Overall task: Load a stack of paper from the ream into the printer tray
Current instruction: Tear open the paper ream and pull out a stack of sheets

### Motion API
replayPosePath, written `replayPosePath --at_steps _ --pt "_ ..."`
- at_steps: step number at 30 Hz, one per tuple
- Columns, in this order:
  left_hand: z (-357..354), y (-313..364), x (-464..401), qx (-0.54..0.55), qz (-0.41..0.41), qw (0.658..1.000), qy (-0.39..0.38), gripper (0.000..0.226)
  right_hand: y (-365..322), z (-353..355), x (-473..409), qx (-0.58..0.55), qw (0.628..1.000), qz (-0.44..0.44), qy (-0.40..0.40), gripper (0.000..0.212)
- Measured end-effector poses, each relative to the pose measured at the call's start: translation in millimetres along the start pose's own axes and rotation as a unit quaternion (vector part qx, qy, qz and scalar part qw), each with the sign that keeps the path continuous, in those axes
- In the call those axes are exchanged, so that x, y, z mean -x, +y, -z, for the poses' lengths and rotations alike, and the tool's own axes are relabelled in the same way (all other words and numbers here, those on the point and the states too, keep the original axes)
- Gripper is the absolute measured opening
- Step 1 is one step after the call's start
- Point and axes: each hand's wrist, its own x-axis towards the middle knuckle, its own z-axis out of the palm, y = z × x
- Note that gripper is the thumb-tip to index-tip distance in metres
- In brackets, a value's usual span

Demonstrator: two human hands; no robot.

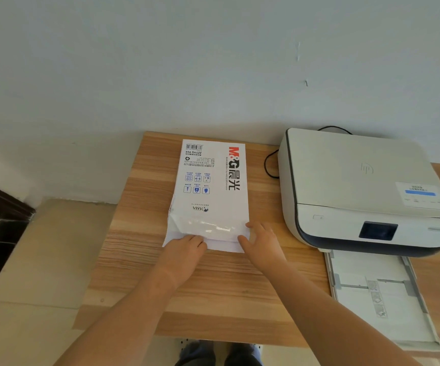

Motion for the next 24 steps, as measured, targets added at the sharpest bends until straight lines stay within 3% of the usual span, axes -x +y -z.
replayPosePath --at_steps 6,11,15,19,24 --pt "-9.5 8.7 21.8 -0.021 -0.039 0.999 0.021 0.03 -6.0 -7.6 8.1 -0.161 0.967 -0.188 -0.053 0.054" --pt "-0.4 7.9 31.5 0.006 -0.036 0.997 0.061 0.007 -11.1 -14.9 10.2 -0.235 0.937 -0.251 -0.057 0.044" --pt "13.8 5.9 33.5 0.104 0.092 0.99 0.024 0.05 -17.0 -14.8 12.9 -0.244 0.933 -0.26 -0.044 0.049" --pt "20.4 -6.0 29.3 0.224 0.277 0.934 0.028 0.052 -19.7 -14.2 20.3 -0.259 0.928 -0.267 -0.035 0.06" --pt "15.0 -25.9 31.6 0.429 0.413 0.803 0.024 0.039 -15.1 -15.4 29.8 -0.288 0.918 -0.272 -0.023 0.063"
